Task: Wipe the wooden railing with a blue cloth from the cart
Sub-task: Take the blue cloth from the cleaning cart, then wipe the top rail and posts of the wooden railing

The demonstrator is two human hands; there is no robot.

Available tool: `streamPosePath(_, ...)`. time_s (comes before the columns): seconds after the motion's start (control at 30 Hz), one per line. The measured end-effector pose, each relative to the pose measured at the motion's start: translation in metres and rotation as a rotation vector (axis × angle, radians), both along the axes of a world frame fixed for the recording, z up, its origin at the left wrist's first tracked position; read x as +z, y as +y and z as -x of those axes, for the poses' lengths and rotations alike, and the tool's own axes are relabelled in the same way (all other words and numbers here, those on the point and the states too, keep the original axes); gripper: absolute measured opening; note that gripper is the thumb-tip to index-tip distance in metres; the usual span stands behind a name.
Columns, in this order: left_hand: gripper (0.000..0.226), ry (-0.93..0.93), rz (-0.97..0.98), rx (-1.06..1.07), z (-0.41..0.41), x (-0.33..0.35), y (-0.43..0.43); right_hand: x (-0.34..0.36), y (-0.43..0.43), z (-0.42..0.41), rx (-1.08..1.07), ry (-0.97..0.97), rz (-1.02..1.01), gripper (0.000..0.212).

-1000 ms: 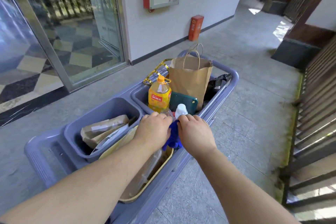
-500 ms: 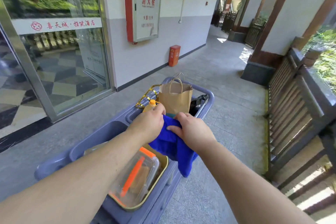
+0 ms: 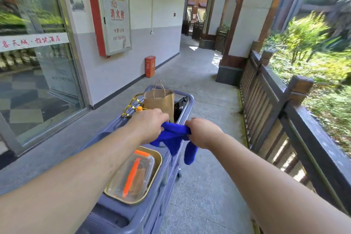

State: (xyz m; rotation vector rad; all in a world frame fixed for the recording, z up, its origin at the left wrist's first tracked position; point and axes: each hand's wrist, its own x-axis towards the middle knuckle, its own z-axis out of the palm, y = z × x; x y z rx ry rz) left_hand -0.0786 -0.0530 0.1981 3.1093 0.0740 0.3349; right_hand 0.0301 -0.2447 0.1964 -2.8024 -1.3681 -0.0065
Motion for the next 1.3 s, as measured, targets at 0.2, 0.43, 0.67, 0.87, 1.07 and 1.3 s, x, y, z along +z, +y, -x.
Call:
streamPosePath(0.2,0.01,-0.048,-0.101,-0.093,0.002,0.009,-0.044,0.011,-0.063,0.023,-0.12,-0.017,-0.017,0.01)
streamPosePath(0.43,0.014,-0.037,-0.021,-0.276,-0.031,0.012,-0.135,0.02,-0.175,0.043,-0.353,-0.021,-0.002,0.014)
streamPosePath(0.67,0.009,-0.002,-0.011,-0.506,-0.085,0.0,-0.271,0.01,-0.333,0.056,-0.702,-0.074,-0.017,0.013)
streamPosePath(0.87,0.009,-0.061,0.006,-0.792,-0.122,-0.011,-0.415,-0.002,-0.46,0.075,-0.935,-0.099,-0.111,0.012)
streamPosePath(1.07,0.003,-0.044,0.011,-0.878,-0.156,-0.01,-0.52,-0.005,-0.55,0.074,-1.114,-0.111,-0.255,0.009)
streamPosePath(1.3,0.011,-0.064,0.016,-0.944,-0.19,0.001,-0.602,-0.009,-0.609,0.047,-1.242,-0.125,-0.319,0.012)
